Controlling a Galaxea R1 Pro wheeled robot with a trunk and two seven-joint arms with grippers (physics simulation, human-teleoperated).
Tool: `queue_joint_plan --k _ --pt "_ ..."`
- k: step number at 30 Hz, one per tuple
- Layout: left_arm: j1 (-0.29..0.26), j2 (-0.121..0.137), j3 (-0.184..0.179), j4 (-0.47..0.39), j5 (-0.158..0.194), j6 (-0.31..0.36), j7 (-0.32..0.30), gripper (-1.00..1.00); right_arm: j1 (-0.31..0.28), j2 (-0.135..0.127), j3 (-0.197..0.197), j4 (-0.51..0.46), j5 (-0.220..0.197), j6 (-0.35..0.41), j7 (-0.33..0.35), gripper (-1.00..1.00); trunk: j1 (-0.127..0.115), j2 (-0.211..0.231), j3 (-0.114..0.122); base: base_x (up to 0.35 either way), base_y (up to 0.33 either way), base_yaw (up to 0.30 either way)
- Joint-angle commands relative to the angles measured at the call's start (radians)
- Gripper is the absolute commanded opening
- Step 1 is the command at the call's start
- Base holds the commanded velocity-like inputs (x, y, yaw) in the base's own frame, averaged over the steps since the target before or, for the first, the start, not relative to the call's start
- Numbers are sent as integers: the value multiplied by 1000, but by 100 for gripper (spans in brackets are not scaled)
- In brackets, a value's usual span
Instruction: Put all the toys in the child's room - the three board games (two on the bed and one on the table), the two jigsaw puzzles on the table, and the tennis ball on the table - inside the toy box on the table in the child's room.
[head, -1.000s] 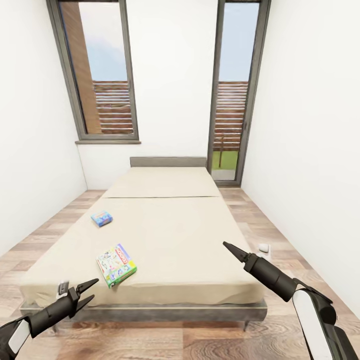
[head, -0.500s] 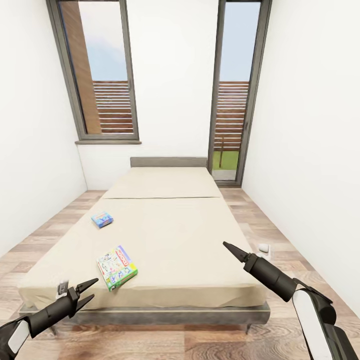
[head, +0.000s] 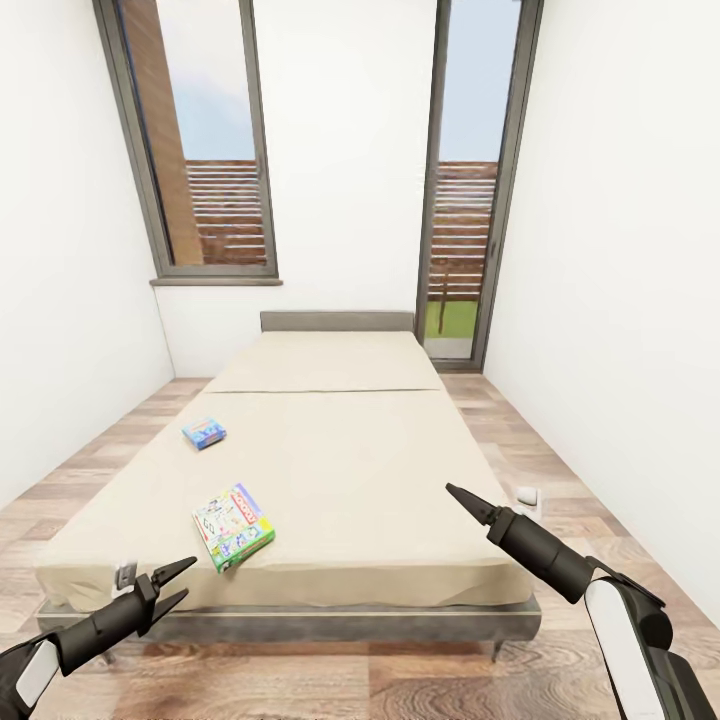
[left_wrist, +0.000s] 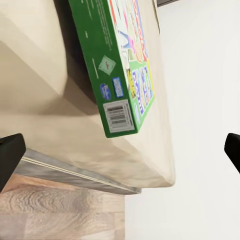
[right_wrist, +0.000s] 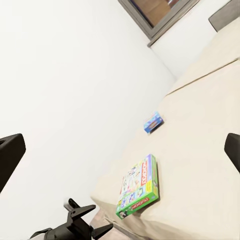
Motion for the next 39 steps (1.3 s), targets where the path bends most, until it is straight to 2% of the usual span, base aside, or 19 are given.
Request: queue_joint_plan --k 1,13,22,34,39 --pt "-1 0 3 0 1 8 -2 100 -1 0 -1 0 -4 6 1 100 0 0 -1 0 0 0" --pt "-1 0 2 0 0 4 0 100 -1 0 -1 0 -5 6 1 100 0 0 -1 0 -2 0" --pt "-1 -2 0 0 0 3 2 100 -1 -1 -1 0 -6 6 2 100 0 0 -1 -34 -160 0" --pt "-1 -2 0 0 -2 0 3 100 -1 -1 -1 -4 -10 7 7 100 0 0 -1 26 -25 0" --pt "-1 -2 1 0 -1 0 1 100 -1 -1 -20 -14 -13 16 20 100 0 0 -1 27 -1 0"
